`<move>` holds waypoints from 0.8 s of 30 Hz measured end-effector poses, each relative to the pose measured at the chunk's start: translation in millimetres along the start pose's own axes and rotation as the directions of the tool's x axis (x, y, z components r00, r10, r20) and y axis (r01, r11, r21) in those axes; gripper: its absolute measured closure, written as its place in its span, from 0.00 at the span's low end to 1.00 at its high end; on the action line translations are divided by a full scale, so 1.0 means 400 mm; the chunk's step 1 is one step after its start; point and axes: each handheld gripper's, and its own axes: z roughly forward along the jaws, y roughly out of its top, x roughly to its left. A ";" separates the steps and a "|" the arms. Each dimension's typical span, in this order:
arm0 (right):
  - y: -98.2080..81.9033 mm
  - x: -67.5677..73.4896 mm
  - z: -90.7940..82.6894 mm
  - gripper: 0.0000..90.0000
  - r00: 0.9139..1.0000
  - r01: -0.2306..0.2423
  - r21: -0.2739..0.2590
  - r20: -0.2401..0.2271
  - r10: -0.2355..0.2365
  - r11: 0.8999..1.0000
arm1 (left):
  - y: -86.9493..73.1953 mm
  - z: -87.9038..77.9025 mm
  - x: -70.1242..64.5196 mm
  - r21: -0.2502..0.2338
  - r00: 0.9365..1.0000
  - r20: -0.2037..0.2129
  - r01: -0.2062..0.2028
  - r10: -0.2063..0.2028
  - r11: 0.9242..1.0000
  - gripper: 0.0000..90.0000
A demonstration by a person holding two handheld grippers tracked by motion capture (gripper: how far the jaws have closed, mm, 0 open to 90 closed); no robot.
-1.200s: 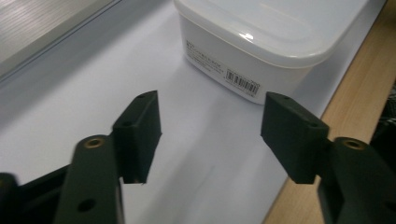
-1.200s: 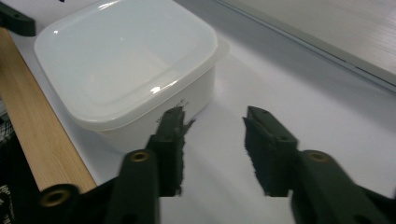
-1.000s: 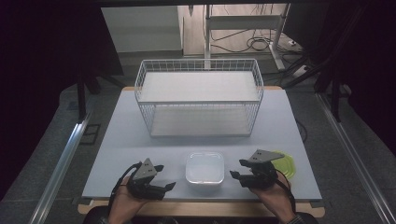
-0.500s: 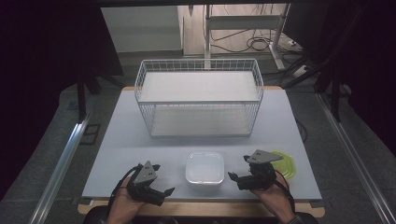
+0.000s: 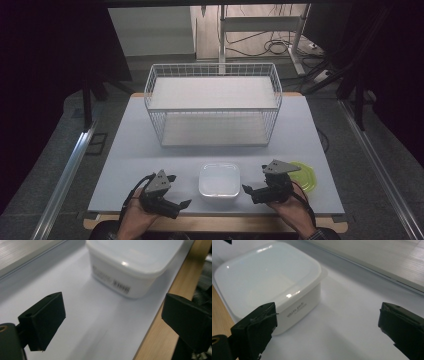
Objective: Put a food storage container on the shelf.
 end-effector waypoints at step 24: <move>0.062 0.033 0.049 0.16 0.982 -0.071 0.103 -0.165 0.087 0.992 | 0.096 0.123 0.068 0.069 0.973 0.198 0.106 -0.118 0.992 0.08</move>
